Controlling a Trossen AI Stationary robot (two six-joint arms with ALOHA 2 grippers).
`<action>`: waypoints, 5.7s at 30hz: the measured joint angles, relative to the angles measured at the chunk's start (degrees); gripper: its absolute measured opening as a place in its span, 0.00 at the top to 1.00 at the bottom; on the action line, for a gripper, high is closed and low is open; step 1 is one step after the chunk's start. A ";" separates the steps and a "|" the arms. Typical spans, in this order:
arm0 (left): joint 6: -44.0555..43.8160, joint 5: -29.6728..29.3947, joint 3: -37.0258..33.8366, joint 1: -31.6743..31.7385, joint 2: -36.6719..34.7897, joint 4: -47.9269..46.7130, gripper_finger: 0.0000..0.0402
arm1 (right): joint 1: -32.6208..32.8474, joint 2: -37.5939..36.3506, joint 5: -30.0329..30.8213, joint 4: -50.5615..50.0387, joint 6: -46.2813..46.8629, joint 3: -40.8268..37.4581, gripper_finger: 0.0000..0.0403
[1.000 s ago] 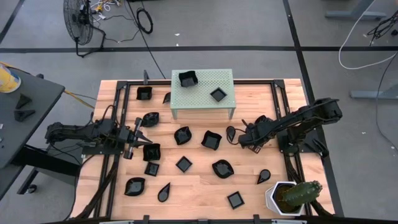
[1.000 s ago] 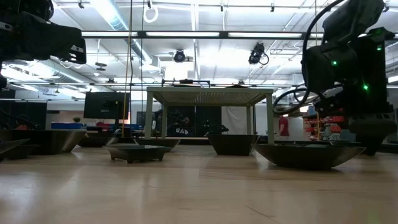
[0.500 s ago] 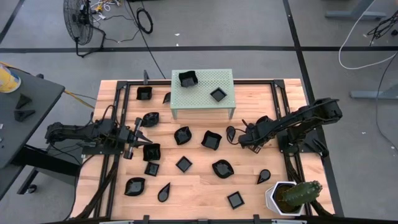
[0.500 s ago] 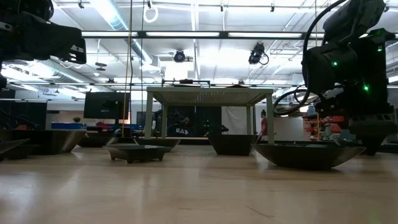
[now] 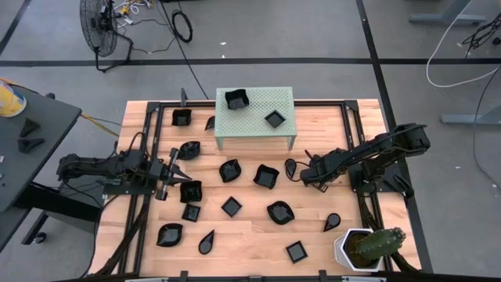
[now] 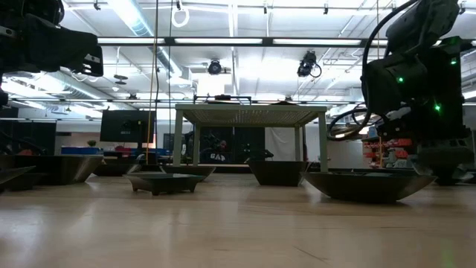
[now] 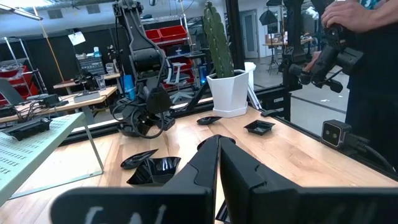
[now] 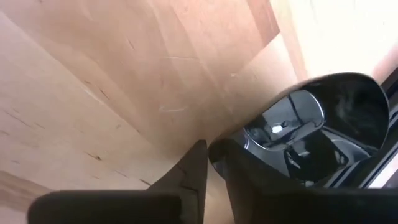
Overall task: Pick & Place Mini shaped plates
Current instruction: Put the leaf shaped plate on the shelf
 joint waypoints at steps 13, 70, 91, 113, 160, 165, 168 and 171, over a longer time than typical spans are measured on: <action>0.00 0.00 0.01 0.02 0.00 0.00 0.94 | 0.04 -0.05 -0.37 -2.55 0.00 1.36 0.90; 0.00 0.00 0.02 0.02 0.00 0.00 0.94 | 7.45 -12.91 -5.48 -7.73 -12.44 0.51 0.59; 0.00 0.00 0.00 0.00 0.00 0.02 0.94 | 7.48 -8.39 -6.33 -1.53 -4.86 -3.39 0.59; 0.00 0.00 0.02 0.02 0.00 0.00 0.94 | 7.50 -8.46 -3.38 3.73 -9.07 -4.14 0.59; 0.00 0.00 0.00 0.02 0.00 0.00 0.94 | 2.86 -6.01 1.15 0.25 -0.57 -3.61 0.71; 0.00 0.00 0.00 0.02 0.00 0.00 0.94 | 2.86 -6.01 1.17 0.25 -0.32 -3.61 0.82; 0.00 0.02 0.02 0.02 0.00 0.00 0.94 | 2.86 -6.01 1.18 0.27 -0.17 -3.61 0.87; 0.00 0.01 0.00 0.02 0.00 0.00 0.94 | 2.86 -6.01 1.24 0.27 -0.17 -3.61 0.91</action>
